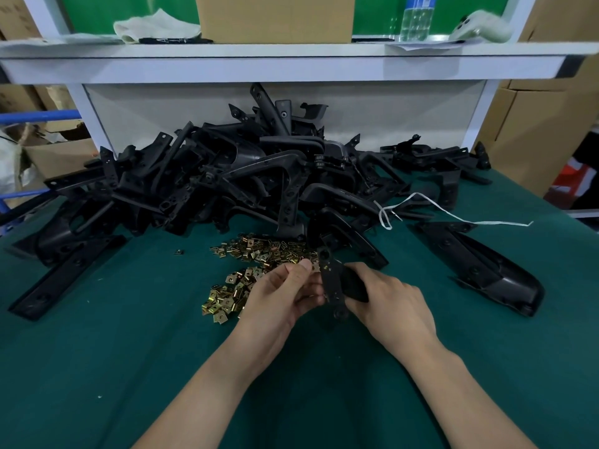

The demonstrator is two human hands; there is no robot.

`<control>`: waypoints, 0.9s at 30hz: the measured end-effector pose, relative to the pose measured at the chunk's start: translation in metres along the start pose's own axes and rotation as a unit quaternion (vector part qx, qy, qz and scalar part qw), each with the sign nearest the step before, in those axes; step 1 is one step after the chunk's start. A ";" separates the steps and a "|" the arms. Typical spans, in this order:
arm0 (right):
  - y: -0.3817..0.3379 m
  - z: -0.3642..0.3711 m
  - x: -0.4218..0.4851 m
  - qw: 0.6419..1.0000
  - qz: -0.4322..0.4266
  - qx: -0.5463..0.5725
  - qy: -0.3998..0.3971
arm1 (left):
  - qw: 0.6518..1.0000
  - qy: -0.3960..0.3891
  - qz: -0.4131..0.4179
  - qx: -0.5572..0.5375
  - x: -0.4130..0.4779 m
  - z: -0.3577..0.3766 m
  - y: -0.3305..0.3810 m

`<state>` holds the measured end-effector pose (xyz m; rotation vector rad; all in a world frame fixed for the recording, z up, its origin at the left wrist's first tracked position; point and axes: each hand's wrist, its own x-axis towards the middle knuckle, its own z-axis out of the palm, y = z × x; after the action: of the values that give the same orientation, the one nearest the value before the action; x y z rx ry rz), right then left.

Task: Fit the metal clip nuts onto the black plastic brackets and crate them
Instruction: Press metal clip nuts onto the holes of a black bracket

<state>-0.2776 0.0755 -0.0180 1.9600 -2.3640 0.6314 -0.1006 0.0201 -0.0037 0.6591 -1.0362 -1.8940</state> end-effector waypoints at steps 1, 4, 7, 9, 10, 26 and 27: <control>-0.001 0.000 0.000 1.000 0.000 -0.004 -0.001 | 1.000 0.000 0.002 0.001 0.000 0.000 -0.001; -0.001 0.000 0.000 1.000 0.000 -0.010 -0.004 | 1.000 -0.004 0.007 0.014 0.001 -0.002 -0.003; -0.001 0.000 0.000 1.000 0.000 -0.014 -0.003 | 1.000 0.000 0.010 0.024 0.002 -0.004 -0.004; -0.001 0.000 0.000 1.000 -0.001 -0.018 -0.001 | 1.000 0.004 0.011 0.021 0.002 -0.004 -0.005; -0.001 0.000 0.000 1.000 -0.002 -0.020 -0.001 | 1.000 0.006 0.011 0.020 0.002 -0.004 -0.006; -0.005 0.001 -0.002 0.999 -0.005 -0.013 0.033 | 0.995 0.074 0.035 0.058 0.001 0.013 -0.019; -0.005 0.001 -0.002 0.999 -0.006 -0.014 0.032 | 0.995 0.075 0.036 0.063 0.001 0.013 -0.019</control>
<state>-0.2721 0.0764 -0.0181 1.9127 -2.3088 0.6455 -0.1188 0.0296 -0.0132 0.8133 -1.0751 -1.6997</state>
